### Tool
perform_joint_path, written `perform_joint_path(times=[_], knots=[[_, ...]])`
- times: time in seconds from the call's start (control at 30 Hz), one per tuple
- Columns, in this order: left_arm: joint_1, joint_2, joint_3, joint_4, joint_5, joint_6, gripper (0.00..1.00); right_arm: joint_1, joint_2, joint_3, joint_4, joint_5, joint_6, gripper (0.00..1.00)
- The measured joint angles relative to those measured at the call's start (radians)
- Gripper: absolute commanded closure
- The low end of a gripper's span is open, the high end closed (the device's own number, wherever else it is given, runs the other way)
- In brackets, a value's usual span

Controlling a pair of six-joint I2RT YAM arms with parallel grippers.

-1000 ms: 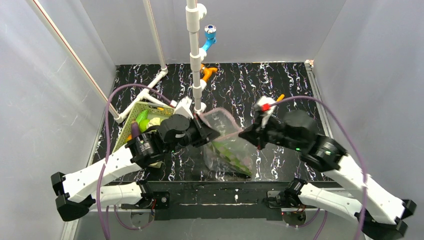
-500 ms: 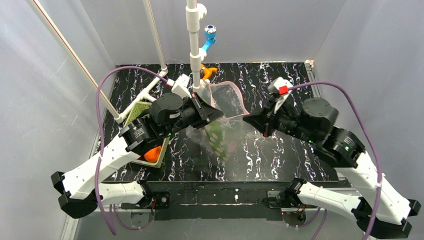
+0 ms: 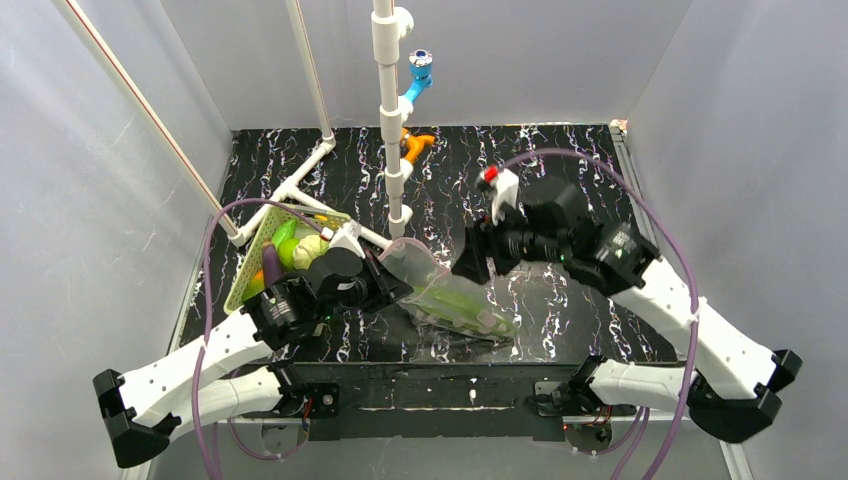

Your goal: Place the food in the zip-top bag and seal the zipper

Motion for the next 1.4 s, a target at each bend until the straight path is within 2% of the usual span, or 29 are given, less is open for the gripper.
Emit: perform_joint_path(times=[0.1,0.2,0.43,0.5,0.6,0.73,1.03,1.07,1.13,1.2,1.27,1.33,1.4], knots=[[0.0,-0.001,0.043,0.0,0.004,0.006,1.0,0.0,0.132,0.27,-0.106,0.021,0.002,0.12],[0.0,0.007,0.083,0.004,0.014,0.016,1.0,0.0,0.226,0.464,-0.172,0.033,0.001,0.1],[0.0,0.057,0.176,0.012,0.043,0.061,1.0,0.0,0.4,0.649,-0.328,0.072,-0.009,0.11],[0.0,0.078,0.197,0.022,0.059,0.074,1.0,0.005,0.455,0.684,-0.356,0.088,-0.02,0.13],[0.0,0.105,0.204,0.035,0.085,0.086,1.0,0.017,0.525,0.715,-0.384,0.124,-0.037,0.22],[0.0,0.143,0.206,0.049,0.128,0.093,1.0,0.024,0.58,0.713,-0.418,0.156,-0.052,0.23],[0.0,0.152,0.206,0.061,0.177,0.098,1.0,0.025,0.524,0.57,-0.407,0.181,-0.054,0.25],[0.0,0.152,0.206,0.062,0.181,0.098,1.0,0.025,0.519,0.562,-0.404,0.192,-0.054,0.3],[0.0,0.152,0.206,0.063,0.185,0.098,1.0,0.024,0.508,0.543,-0.398,0.208,-0.058,0.48],[0.0,0.152,0.206,0.066,0.188,0.097,1.0,0.022,0.5,0.528,-0.394,0.216,-0.07,0.72],[0.0,0.152,0.206,0.07,0.19,0.097,1.0,0.018,0.496,0.519,-0.386,0.191,-0.072,0.89],[0.0,0.154,0.206,0.072,0.192,0.097,1.0,0.016,0.49,0.513,-0.375,0.164,-0.064,0.99],[0.0,0.159,0.207,0.072,0.193,0.097,1.0,0.015,0.479,0.505,-0.357,0.15,-0.06,0.99]])
